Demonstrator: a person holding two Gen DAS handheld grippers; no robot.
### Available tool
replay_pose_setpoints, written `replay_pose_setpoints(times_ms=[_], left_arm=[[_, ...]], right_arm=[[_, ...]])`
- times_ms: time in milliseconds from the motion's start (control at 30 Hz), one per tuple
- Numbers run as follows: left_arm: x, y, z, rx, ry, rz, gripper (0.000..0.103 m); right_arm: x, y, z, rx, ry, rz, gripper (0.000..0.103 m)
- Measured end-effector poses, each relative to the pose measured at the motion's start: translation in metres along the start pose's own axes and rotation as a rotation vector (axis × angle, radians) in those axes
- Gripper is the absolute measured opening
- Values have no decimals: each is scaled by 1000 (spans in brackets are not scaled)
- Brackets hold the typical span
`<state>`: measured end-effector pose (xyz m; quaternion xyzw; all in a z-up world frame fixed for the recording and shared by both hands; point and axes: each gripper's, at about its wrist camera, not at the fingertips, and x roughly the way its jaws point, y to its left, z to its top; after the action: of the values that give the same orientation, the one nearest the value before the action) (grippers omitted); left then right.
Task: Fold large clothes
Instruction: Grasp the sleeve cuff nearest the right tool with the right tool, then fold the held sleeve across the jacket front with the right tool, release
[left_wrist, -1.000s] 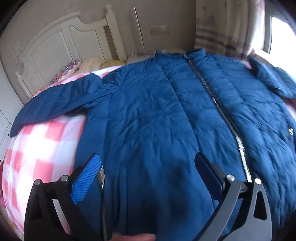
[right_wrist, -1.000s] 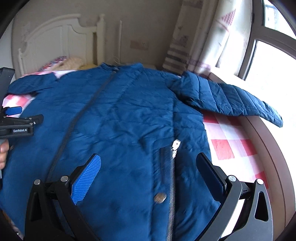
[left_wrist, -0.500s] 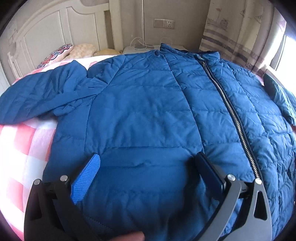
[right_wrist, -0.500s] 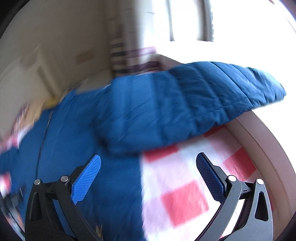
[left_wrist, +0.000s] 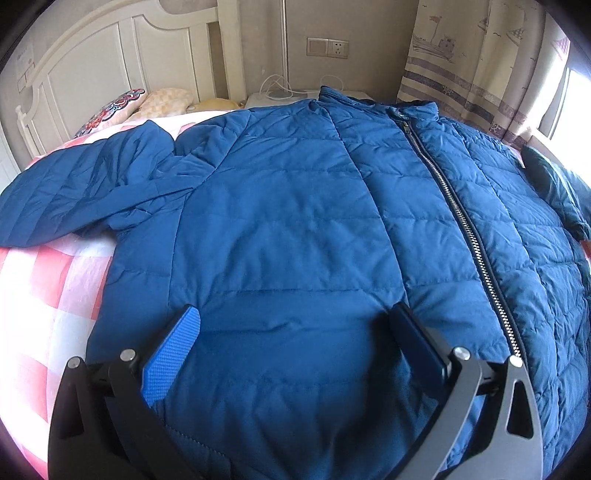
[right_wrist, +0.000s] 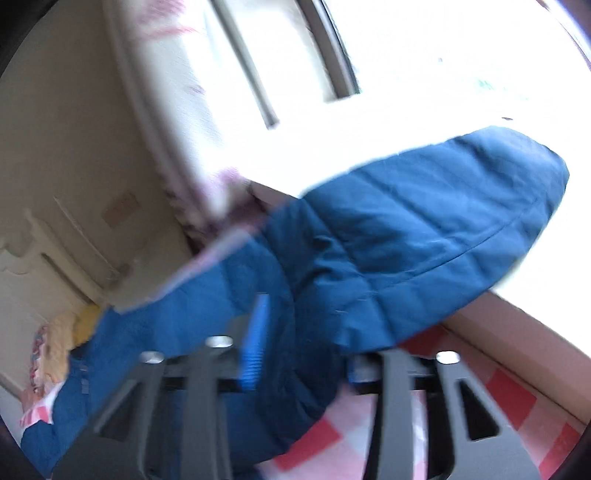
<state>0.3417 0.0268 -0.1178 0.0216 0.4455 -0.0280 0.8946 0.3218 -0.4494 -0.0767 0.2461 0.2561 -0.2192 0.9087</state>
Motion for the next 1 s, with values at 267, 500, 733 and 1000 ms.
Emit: replay_pose_setpoints(times_ms=[267,500,733,1000], left_arm=[[0,0,0,-1,0,-2,101],[0,1,0,-5,-2,-11,101],[1,1,0,-5,-5,-15,101],[0,1,-1,-5,-5,-17,101]], right_arm=[[-74,142,-51,-448,-62,318,28],[-56,222,-161,-725,240,402,30],[-41,203,-187,-713,393,411,83],[-97,102,-123,-382,222,338,83]])
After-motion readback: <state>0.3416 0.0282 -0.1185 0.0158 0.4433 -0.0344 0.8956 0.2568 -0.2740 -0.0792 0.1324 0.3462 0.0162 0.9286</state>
